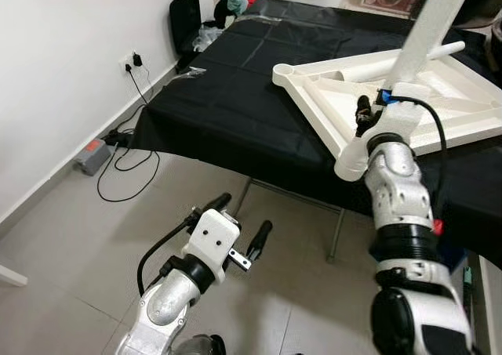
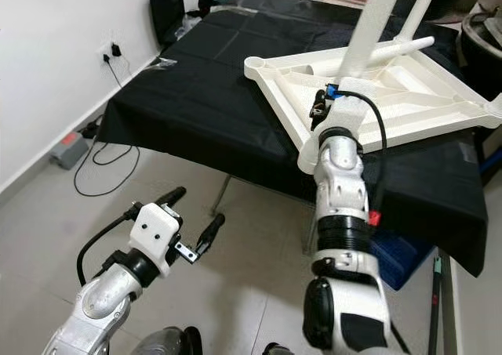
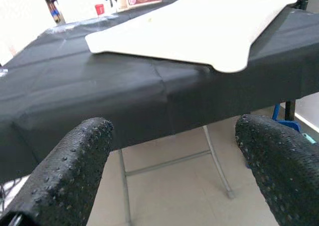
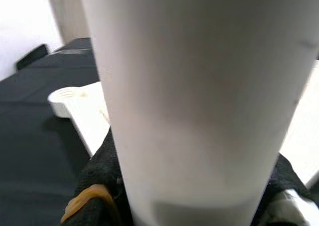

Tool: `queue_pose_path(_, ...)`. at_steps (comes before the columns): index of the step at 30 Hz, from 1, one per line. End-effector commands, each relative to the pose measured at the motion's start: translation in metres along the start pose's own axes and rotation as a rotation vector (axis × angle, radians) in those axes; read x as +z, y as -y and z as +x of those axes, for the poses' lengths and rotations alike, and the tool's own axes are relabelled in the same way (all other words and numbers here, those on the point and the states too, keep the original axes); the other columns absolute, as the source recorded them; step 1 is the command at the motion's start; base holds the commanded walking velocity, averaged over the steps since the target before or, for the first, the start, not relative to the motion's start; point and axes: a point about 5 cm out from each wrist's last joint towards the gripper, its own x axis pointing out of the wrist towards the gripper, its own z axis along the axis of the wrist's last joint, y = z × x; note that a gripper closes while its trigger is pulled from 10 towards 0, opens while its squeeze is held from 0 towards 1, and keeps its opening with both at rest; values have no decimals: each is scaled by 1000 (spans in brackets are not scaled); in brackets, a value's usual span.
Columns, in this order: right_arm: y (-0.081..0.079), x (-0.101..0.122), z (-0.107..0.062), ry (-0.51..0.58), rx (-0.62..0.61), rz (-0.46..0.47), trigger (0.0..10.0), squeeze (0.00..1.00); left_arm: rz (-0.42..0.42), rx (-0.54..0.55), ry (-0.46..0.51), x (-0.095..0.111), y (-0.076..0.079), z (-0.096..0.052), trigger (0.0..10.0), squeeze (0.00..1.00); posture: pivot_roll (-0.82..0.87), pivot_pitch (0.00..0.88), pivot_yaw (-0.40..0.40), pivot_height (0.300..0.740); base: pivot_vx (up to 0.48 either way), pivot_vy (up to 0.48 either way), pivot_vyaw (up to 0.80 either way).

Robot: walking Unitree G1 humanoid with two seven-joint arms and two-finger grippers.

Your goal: Building children table

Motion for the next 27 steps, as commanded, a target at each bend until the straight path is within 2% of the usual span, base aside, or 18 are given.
queue_pose_path(1,-4,-17,-6,-108,-22,52,0,0,0,-7,15,1,2,2,10000,0,157,142,-23,740,0,0,0)
queue_pose_path(2,-4,-17,-6,-108,-22,52,0,0,0,-7,15,1,2,2,10000,0,157,142,-23,740,0,0,0)
queue_pose_path(3,-8,-18,-9,-126,-16,66,4863,0,2,-8,19,1,3,2,10000,0,157,142,-23,740,0,0,0)
queue_pose_path(4,-21,-17,-13,-120,83,82,10000,0,11,-23,31,3,4,3,10000,0,158,142,-27,740,0,0,0)
queue_pose_path(6,-40,-13,-25,-106,232,97,10000,0,23,-52,51,5,8,4,10000,0,155,147,-24,740,0,0,0)
queue_pose_path(7,-40,-13,-25,-106,232,97,10000,0,23,-52,51,5,8,4,10000,0,155,147,-24,740,0,0,0)
queue_pose_path(9,-52,-10,-34,-103,353,110,10000,0,23,-68,62,6,10,6,10000,0,155,147,-24,740,0,0,0)
queue_pose_path(12,-58,-8,-39,-113,413,141,10000,0,17,-74,64,6,11,6,10000,0,155,147,-24,740,0,0,0)
queue_pose_path(13,-59,-5,-41,-105,488,146,10000,0,13,-84,61,5,12,7,10000,0,149,149,-23,740,0,0,0)
queue_pose_path(15,-60,-2,-43,-101,543,148,10000,0,10,-91,59,4,13,7,10000,0,149,149,-23,740,0,0,0)
queue_pose_path(16,-60,-2,-43,-101,543,148,10000,0,10,-91,59,4,13,7,10000,0,149,149,-23,740,0,0,0)
queue_pose_path(17,-56,4,-39,-74,591,124,10000,686,3,-106,57,3,14,8,10000,0,148,151,-21,740,0,0,0)
queue_pose_path(19,-56,4,-39,-74,591,124,10000,686,3,-106,57,3,14,8,10000,0,148,151,-21,740,0,0,0)
queue_pose_path(20,-52,9,-36,-60,644,109,10000,1000,1,-116,57,3,15,8,10000,0,147,153,-22,740,0,0,0)
queue_pose_path(23,-46,21,-29,-34,797,42,10000,1000,-2,-125,58,2,16,9,10000,0,151,154,-23,740,0,0,0)
queue_pose_path(24,-46,21,-29,-34,797,42,10000,1000,-2,-125,58,2,16,9,10000,0,151,154,-23,740,0,0,0)
queue_pose_path(25,-44,23,-27,-28,834,-3,10000,0,-3,-126,55,1,16,8,10000,0,150,153,-21,740,0,0,0)
queue_pose_path(27,-43,25,-25,-27,855,-31,10000,0,-3,-127,54,1,16,8,10000,0,147,152,-22,740,0,0,0)
